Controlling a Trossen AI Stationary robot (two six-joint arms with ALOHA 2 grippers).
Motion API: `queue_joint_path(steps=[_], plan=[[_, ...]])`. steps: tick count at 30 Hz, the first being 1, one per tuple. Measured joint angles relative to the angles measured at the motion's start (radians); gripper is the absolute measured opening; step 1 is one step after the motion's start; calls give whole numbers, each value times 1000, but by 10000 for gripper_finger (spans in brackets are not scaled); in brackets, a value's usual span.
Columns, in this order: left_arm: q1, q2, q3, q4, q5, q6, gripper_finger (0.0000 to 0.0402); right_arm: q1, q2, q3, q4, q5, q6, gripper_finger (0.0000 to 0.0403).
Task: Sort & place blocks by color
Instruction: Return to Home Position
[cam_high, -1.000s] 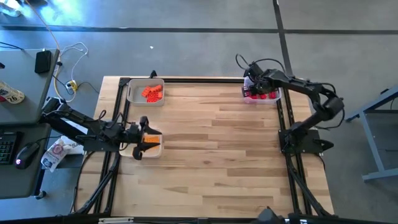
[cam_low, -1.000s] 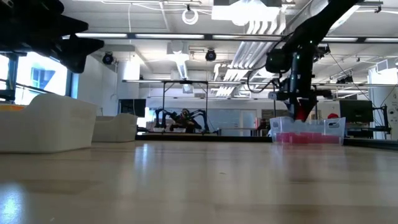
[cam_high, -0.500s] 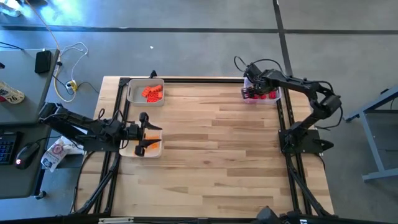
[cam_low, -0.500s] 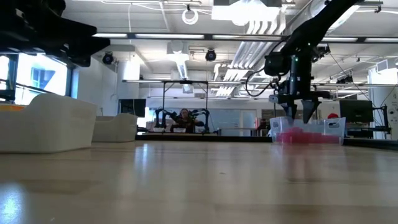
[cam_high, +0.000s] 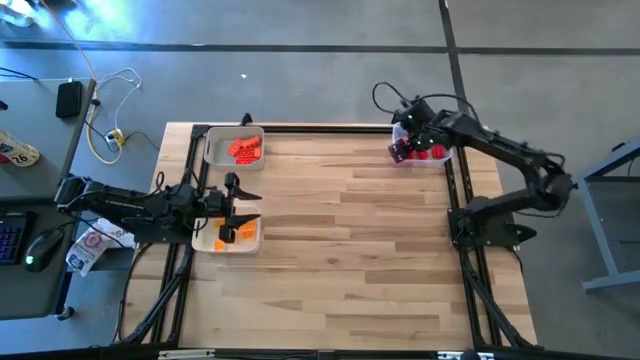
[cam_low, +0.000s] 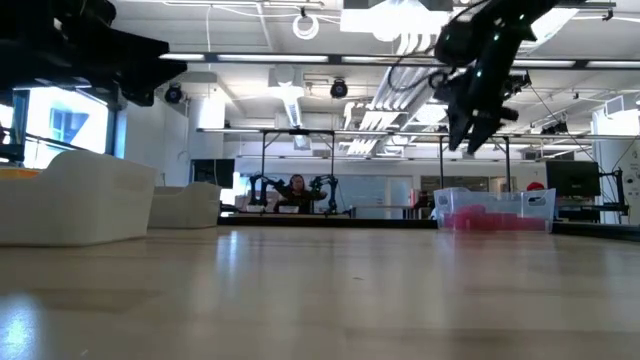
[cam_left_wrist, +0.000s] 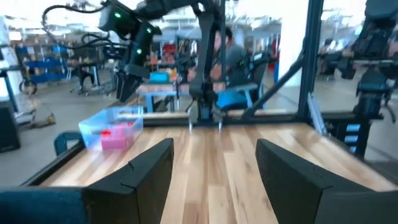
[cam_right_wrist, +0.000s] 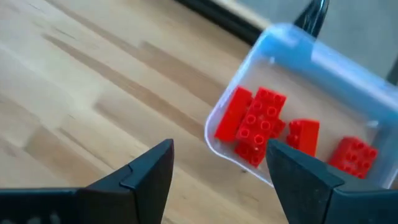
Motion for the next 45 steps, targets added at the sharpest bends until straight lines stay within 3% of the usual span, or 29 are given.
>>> queue_joint_path(steps=[7,13,20,27,32,38,45], plan=[[91,-39,1,-24,64,-67,217,52,-218,-1,5,-29,-27,240],[136,-104,1,-36,164,-103,217,162,-386,-23,32,-32,-34,241],[146,-208,1,-175,162,-131,217,266,-596,-226,243,-28,-9,241],[146,-294,12,-264,158,-119,217,326,-759,-410,314,-34,47,241],[146,-338,66,-419,148,-89,217,360,-862,-534,395,-34,53,241],[141,-376,80,-535,152,-90,217,398,-959,-679,561,-37,56,241],[141,-394,80,-545,152,-86,217,443,-1008,-776,697,-47,80,241]])
